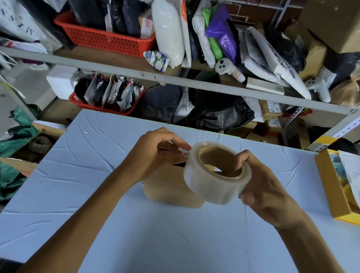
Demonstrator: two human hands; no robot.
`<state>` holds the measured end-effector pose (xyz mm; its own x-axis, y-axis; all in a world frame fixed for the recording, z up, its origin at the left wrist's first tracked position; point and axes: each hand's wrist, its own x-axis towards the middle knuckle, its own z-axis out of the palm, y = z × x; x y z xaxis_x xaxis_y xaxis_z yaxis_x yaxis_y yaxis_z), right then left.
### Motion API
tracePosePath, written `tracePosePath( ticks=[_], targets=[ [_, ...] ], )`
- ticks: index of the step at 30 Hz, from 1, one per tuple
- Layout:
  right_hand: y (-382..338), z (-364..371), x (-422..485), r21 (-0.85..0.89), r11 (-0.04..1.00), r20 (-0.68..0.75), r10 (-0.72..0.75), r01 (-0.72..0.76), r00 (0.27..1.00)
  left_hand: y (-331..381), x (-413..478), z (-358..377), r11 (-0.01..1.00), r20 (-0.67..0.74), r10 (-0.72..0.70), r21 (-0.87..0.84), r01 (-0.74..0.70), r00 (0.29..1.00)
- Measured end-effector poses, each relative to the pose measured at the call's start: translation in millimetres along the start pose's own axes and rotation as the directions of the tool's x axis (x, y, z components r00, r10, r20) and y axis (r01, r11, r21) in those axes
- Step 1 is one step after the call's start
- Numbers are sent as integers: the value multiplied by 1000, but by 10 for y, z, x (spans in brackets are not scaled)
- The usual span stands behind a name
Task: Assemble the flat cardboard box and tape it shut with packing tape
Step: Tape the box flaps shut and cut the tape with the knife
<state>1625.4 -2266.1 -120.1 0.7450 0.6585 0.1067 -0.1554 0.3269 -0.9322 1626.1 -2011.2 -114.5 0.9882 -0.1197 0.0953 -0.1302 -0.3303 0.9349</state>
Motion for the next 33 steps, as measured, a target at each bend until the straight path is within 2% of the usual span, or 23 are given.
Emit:
tracePosePath(
  ticks=[1,3,7,10,12,14,16,18,22,24,26,27,28,29,31,32,33],
  targets=[
    [15,10,-8,-20,1000,25,-8,8,1000,0,8,18,999,-47,25,44,-23,999],
    [46,12,-27,-45,999,-7,-10,9,1000,-13,27,12,999,-86,45,27,-43,995],
    [91,-2,-63,69,998,-45,17,-14,999,-24,50,-18,998,-71,20,-62,-24,997],
    [152,55,-53,-42,999,-128,-31,26,991,-2,57,98,993,-210,-6,-113,-18,978],
    [178,91,-45,-24,997,-197,-73,70,978,4,67,150,990,-269,-43,-138,6,962],
    [148,110,-44,-2,995,-238,-97,100,966,0,68,134,990,-231,-49,-141,17,972],
    [119,98,-50,-45,994,-252,-107,99,962,6,59,91,989,-136,-51,-141,32,989],
    [94,90,-56,-93,990,-262,-128,107,956,-10,48,79,986,-99,-88,-149,73,991],
    [87,51,-26,-156,982,-205,-137,106,969,-103,20,96,955,-168,-244,-212,207,955],
    [66,54,-15,-287,954,-178,-138,83,974,-171,-17,110,956,-200,-276,-163,246,940],
    [17,24,-13,-503,864,-213,-120,-3,970,-253,-60,53,964,-264,-264,-52,259,928],
    [-5,-11,-15,-630,772,-260,-104,-87,960,-306,-83,-15,961,-316,-267,-16,277,910],
    [-12,-61,-22,-751,632,-322,-99,-191,942,-359,-109,-97,954,-375,-281,-13,298,883],
    [-9,-100,-32,-844,444,-389,-119,-302,914,-409,-144,-178,951,-416,-295,-38,308,860],
    [30,-122,-52,-876,65,-481,-207,-478,852,-465,-223,-256,959,-429,-258,-6,283,866],
    [49,-116,-49,-858,-27,-495,-227,-514,839,-471,-264,-247,962,-431,-215,59,265,876],
    [57,-104,-46,-853,-43,-500,-223,-520,837,-485,-289,-241,964,-437,-183,94,247,881]
  ],
)
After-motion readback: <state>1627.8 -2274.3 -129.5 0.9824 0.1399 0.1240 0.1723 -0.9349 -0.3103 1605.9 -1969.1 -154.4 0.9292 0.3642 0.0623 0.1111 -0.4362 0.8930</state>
